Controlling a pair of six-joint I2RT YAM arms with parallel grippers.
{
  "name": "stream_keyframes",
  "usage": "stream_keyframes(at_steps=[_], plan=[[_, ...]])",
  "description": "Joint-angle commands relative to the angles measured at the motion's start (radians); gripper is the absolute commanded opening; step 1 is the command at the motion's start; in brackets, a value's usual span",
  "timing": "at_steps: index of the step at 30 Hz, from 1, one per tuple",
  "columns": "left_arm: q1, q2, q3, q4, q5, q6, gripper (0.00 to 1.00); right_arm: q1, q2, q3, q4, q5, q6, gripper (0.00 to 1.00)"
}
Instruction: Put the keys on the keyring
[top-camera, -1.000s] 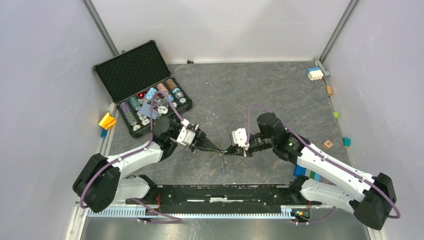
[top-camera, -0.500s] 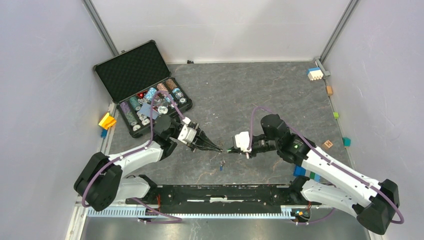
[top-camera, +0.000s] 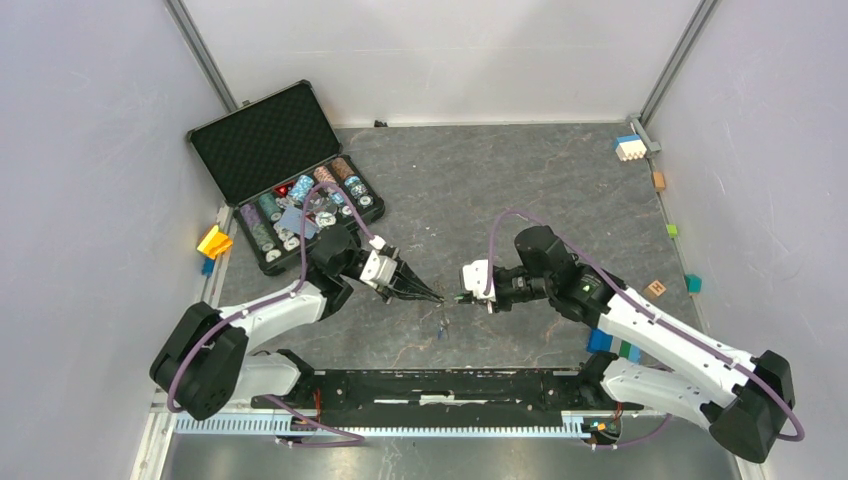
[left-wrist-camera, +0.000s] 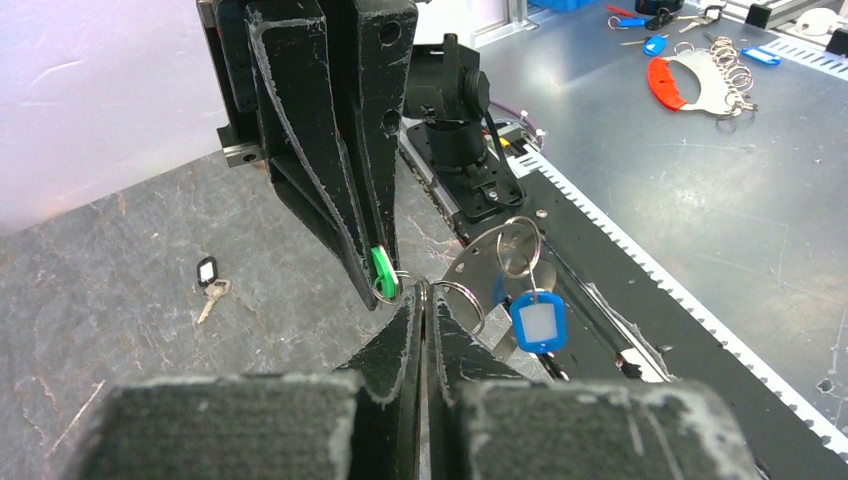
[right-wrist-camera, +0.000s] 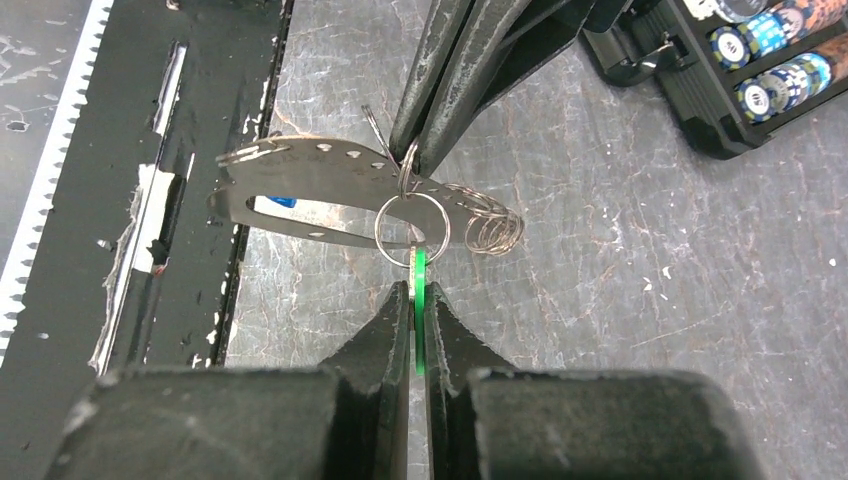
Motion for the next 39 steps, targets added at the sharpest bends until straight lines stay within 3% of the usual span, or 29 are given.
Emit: stream_keyframes(at_steps=[1, 10, 24, 29, 32, 35, 39], plan=[[0.003, 0.008, 0.001, -0.012, 0.022, 0.057, 0.02, 0.000, 0.023, 0.050, -0.009, -0.011, 0.015, 0.00], [0.003, 0.019, 0.010, -0.057, -0.001, 0.089, 0.02, 0.013, 0.047, 0.074, 0.002, -0.035, 0.030, 0.00], [0.003, 0.030, 0.052, -0.341, -0.075, 0.288, 0.06, 0.017, 0.036, 0.076, -0.020, 0.053, 0.002, 0.00], [0.003, 0.040, 0.075, -0.369, -0.097, 0.287, 0.20, 0.017, 0.031, 0.070, -0.028, 0.098, -0.016, 0.00], [0.003, 0.022, 0.098, -0.467, -0.106, 0.352, 0.33, 0.017, 0.014, 0.058, -0.027, 0.118, -0.038, 0.00], [0.003, 0.003, 0.150, -0.694, -0.125, 0.508, 0.50, 0.017, -0.005, 0.052, -0.037, 0.123, -0.077, 0.00], [0.003, -0.012, 0.241, -1.064, -0.185, 0.803, 0.63, 0.016, -0.014, 0.067, -0.079, 0.124, -0.140, 0.00]])
